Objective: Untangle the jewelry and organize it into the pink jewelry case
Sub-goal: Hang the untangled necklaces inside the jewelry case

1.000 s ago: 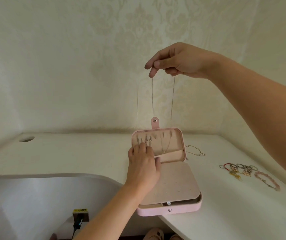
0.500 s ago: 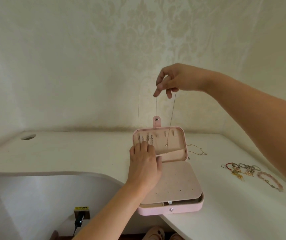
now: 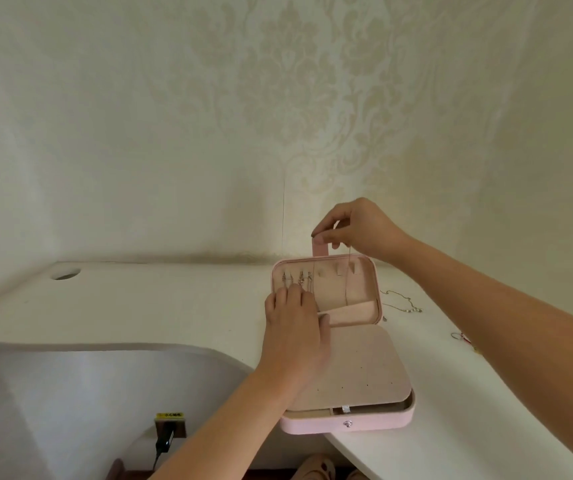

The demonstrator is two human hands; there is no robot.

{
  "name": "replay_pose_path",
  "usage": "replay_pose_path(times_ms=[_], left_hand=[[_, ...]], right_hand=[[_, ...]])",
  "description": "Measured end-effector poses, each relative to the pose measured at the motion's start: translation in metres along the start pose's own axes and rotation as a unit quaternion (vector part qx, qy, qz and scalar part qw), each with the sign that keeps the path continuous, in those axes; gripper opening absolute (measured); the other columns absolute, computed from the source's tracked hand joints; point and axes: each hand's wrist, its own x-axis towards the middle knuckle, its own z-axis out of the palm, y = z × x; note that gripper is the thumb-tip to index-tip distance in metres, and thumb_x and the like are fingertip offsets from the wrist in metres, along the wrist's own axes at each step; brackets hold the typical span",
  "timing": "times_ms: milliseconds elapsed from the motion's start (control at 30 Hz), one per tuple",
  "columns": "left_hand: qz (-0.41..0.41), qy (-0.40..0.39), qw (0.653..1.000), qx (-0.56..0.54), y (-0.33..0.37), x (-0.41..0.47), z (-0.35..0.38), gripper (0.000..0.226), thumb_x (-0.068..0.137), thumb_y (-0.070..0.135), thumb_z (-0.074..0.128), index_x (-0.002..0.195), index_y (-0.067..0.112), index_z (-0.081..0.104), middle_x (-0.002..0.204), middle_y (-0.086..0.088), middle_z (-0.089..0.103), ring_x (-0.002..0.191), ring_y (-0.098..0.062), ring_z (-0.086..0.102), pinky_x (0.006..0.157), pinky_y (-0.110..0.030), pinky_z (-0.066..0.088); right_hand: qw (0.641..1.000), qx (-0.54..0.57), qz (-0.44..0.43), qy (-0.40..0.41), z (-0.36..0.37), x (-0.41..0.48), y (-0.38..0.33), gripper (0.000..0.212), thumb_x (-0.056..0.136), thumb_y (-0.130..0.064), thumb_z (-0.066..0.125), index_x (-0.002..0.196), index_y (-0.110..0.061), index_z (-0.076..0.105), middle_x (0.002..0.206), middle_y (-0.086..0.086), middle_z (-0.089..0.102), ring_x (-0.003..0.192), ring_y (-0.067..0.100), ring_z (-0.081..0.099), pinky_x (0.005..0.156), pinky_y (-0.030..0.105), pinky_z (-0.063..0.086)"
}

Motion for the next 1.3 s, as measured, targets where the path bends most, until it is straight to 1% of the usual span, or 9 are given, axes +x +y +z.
replay_pose_path(times_ms=[167,300,467,600,833,900,1000,1133,1300], left_hand=[[-0.002,0.005,1.000,-0.006,-0.001,-0.001,0.002,0.035,0.080,0.036,0.037,0.081,0.013,0.063,0.085,-0.004,0.058,0.084,-0.025,0.057,0.084,-0.035,0.044],[0.001,0.014,1.000,0.006,-0.001,-0.001,0.003,0.034,0.080,0.036,0.038,0.078,0.013,0.062,0.082,-0.002,0.056,0.080,-0.023,0.055,0.081,-0.031,0.034],[0.001,0.008,1.000,-0.010,-0.001,-0.001,0.000,0.034,0.080,0.036,0.038,0.079,0.011,0.062,0.082,-0.004,0.057,0.079,-0.025,0.056,0.077,-0.037,0.048],[0.006,0.011,1.000,-0.011,0.000,-0.001,-0.002,0.033,0.080,0.035,0.039,0.078,0.012,0.061,0.082,-0.003,0.057,0.079,-0.024,0.056,0.076,-0.037,0.049],[0.004,0.008,1.000,-0.017,-0.001,-0.001,-0.002,0.033,0.080,0.035,0.040,0.079,0.011,0.062,0.083,-0.004,0.057,0.081,-0.026,0.058,0.076,-0.039,0.050],[0.005,0.007,1.000,-0.019,-0.001,-0.001,-0.003,0.032,0.080,0.035,0.040,0.079,0.011,0.062,0.083,-0.005,0.058,0.083,-0.028,0.059,0.077,-0.040,0.051],[0.007,0.008,1.000,-0.027,0.000,-0.001,-0.004,0.032,0.080,0.034,0.040,0.080,0.010,0.062,0.084,-0.005,0.057,0.084,-0.029,0.059,0.078,-0.041,0.051],[0.006,0.005,1.000,-0.023,0.000,-0.001,-0.005,0.031,0.080,0.034,0.040,0.080,0.011,0.061,0.082,-0.004,0.056,0.080,-0.026,0.057,0.077,-0.039,0.050],[0.006,-0.005,1.000,-0.020,0.002,-0.001,-0.005,0.032,0.081,0.034,0.040,0.080,0.011,0.061,0.084,-0.006,0.057,0.081,-0.028,0.057,0.077,-0.040,0.050]], right_hand=[[0.997,-0.053,-0.054,0.016,0.018,-0.008,0.020,0.008,0.076,-0.006,0.077,0.082,-0.011,0.077,0.077,-0.002,0.062,0.067,0.000,0.058,0.064,0.012,0.043],[0.975,-0.173,-0.136,0.025,0.026,-0.010,0.028,0.007,0.080,-0.011,0.074,0.086,-0.012,0.078,0.080,0.004,0.061,0.068,0.012,0.055,0.067,0.024,0.043],[0.954,-0.235,-0.173,0.063,0.030,-0.016,0.026,0.005,0.080,-0.013,0.074,0.084,-0.014,0.077,0.076,0.001,0.061,0.064,0.010,0.049,0.060,0.027,0.037],[0.947,-0.265,-0.163,0.079,0.031,-0.018,0.030,0.003,0.078,-0.017,0.076,0.078,-0.014,0.074,0.073,0.000,0.064,0.064,0.019,0.059,0.056,0.028,0.040],[0.917,-0.285,-0.247,0.127,0.032,-0.019,0.038,0.010,0.073,-0.025,0.073,0.071,-0.015,0.074,0.077,0.002,0.061,0.068,0.022,0.054,0.051,0.030,0.041],[0.945,-0.229,-0.197,0.125,0.029,-0.018,0.036,0.014,0.076,-0.026,0.076,0.082,-0.014,0.072,0.089,-0.001,0.058,0.082,0.017,0.050,0.068,0.026,0.041],[0.988,-0.138,-0.057,0.034,0.021,-0.014,0.034,0.039,0.074,-0.031,0.080,0.106,-0.017,0.065,0.103,-0.008,0.059,0.094,0.009,0.052,0.081,0.018,0.039],[0.992,-0.104,0.025,-0.062,0.015,-0.009,0.031,0.029,0.077,-0.031,0.079,0.104,-0.024,0.071,0.096,-0.019,0.058,0.084,0.004,0.055,0.072,0.012,0.042],[0.995,-0.062,0.046,-0.061,0.013,-0.004,0.029,0.014,0.075,-0.017,0.080,0.089,-0.018,0.075,0.065,-0.016,0.066,0.065,0.007,0.060,0.063,0.012,0.044]])
